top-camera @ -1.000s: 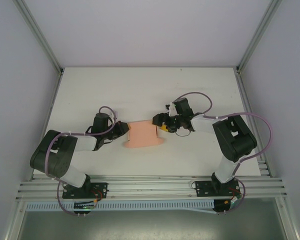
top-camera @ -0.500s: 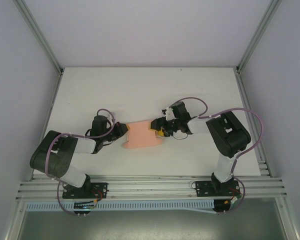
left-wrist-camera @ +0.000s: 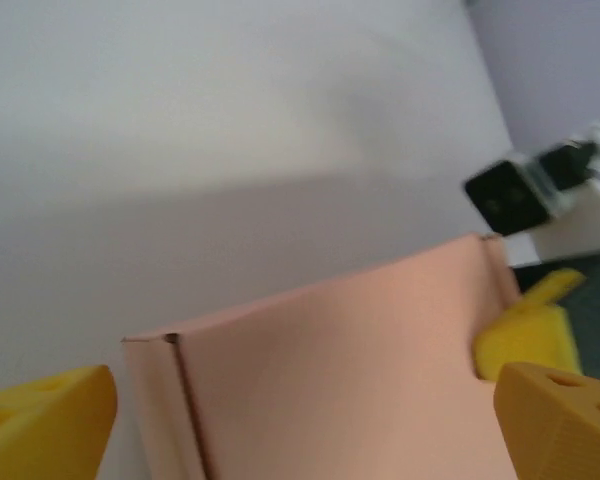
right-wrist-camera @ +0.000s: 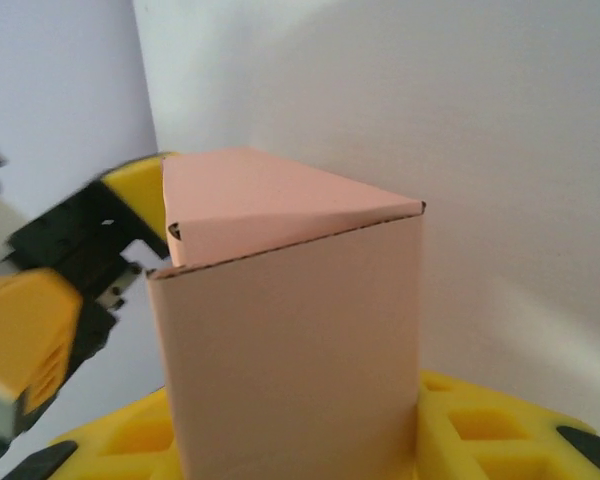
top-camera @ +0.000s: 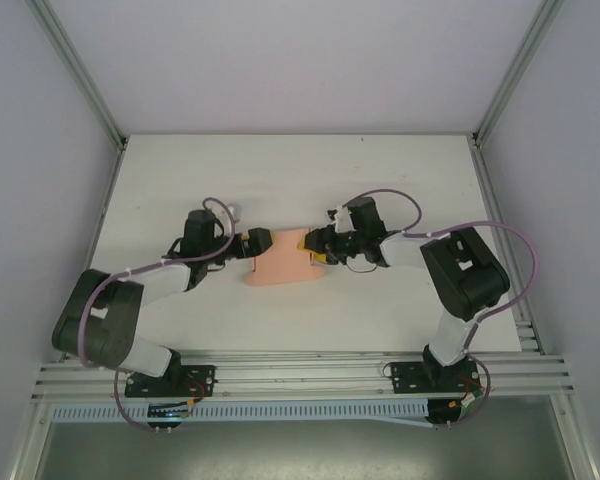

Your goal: Assemble paper box

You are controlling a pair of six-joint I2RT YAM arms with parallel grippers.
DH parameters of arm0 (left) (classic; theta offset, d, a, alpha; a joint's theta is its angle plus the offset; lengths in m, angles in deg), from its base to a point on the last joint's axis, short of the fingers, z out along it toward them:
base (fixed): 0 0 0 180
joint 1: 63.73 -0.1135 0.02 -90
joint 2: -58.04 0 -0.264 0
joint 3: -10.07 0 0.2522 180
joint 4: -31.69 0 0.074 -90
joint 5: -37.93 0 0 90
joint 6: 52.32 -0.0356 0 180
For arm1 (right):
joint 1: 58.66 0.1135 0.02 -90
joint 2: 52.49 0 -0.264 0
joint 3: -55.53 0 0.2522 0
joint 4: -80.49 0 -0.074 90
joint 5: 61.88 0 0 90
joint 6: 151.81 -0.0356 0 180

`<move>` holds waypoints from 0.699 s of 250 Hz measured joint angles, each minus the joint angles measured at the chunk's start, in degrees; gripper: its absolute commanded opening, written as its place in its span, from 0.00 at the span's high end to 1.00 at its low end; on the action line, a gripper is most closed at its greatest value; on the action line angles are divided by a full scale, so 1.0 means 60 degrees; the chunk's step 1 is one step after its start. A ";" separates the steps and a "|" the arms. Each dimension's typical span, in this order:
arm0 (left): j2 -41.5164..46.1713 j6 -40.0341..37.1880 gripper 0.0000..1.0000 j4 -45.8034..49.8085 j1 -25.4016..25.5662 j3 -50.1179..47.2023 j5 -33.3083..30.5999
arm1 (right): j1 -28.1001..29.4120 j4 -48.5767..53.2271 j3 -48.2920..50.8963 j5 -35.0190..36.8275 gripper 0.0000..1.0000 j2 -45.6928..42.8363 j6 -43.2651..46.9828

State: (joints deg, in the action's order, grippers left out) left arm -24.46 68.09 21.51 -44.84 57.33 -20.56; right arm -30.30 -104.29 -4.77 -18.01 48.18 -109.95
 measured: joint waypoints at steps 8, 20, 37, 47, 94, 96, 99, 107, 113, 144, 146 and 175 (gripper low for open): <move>0.0324 -0.0572 0.02 0.0186 0.0044 0.0273 0.0069 | -0.0157 0.0175 -0.0040 -0.0004 0.64 -0.0091 -0.0044; 0.0820 -0.1504 0.02 0.0426 0.0193 0.0681 0.0109 | -0.0426 0.0576 -0.0164 -0.0007 0.64 -0.0197 -0.0073; 0.1464 -0.3020 0.02 0.0761 0.0681 0.1173 0.0022 | -0.0816 0.1337 -0.0448 -0.0025 0.65 -0.0259 -0.0069; 0.1727 -0.3927 0.02 0.0954 0.1009 0.1446 0.0007 | -0.1064 0.1934 -0.0681 -0.0073 0.65 -0.0302 -0.0047; 0.1351 -0.6677 0.02 0.2127 0.1668 0.2681 0.0095 | -0.2058 0.4648 -0.1800 -0.0124 0.67 -0.0747 0.0007; 0.1300 -0.6754 0.02 0.2200 0.1683 0.2736 0.0087 | -0.2095 0.4743 -0.1851 -0.0131 0.68 -0.0761 0.0011; 0.1202 -0.6907 0.02 0.2313 0.1708 0.2838 0.0051 | -0.2164 0.4914 -0.1927 -0.0146 0.68 -0.0787 0.0029; 0.0929 -0.7297 0.01 0.2641 0.1800 0.3129 -0.0076 | -0.2350 0.5344 -0.2149 -0.0200 0.68 -0.0845 0.0033; 0.0758 -0.7530 0.02 0.2841 0.1887 0.3311 -0.0164 | -0.2466 0.5603 -0.2280 -0.0251 0.68 -0.0878 0.0033; 0.0084 -0.8797 0.02 0.3530 0.2364 0.4022 -0.0619 | -0.2991 0.6324 -0.2561 -0.0674 0.68 -0.0951 -0.0248; 0.0062 -0.8852 0.02 0.3548 0.2390 0.4051 -0.0627 | -0.3005 0.6357 -0.2561 -0.0696 0.68 -0.0951 -0.0266; -0.0164 -0.9959 0.02 0.3679 0.2634 0.4175 -0.0725 | -0.3129 0.6830 -0.2590 -0.0929 0.68 -0.0951 -0.0484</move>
State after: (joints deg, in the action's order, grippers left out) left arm -25.44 8.34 43.58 -29.03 82.37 -24.91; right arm -49.07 -63.31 -20.31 -23.59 42.47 -112.86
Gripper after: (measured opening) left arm 0.984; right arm 0.383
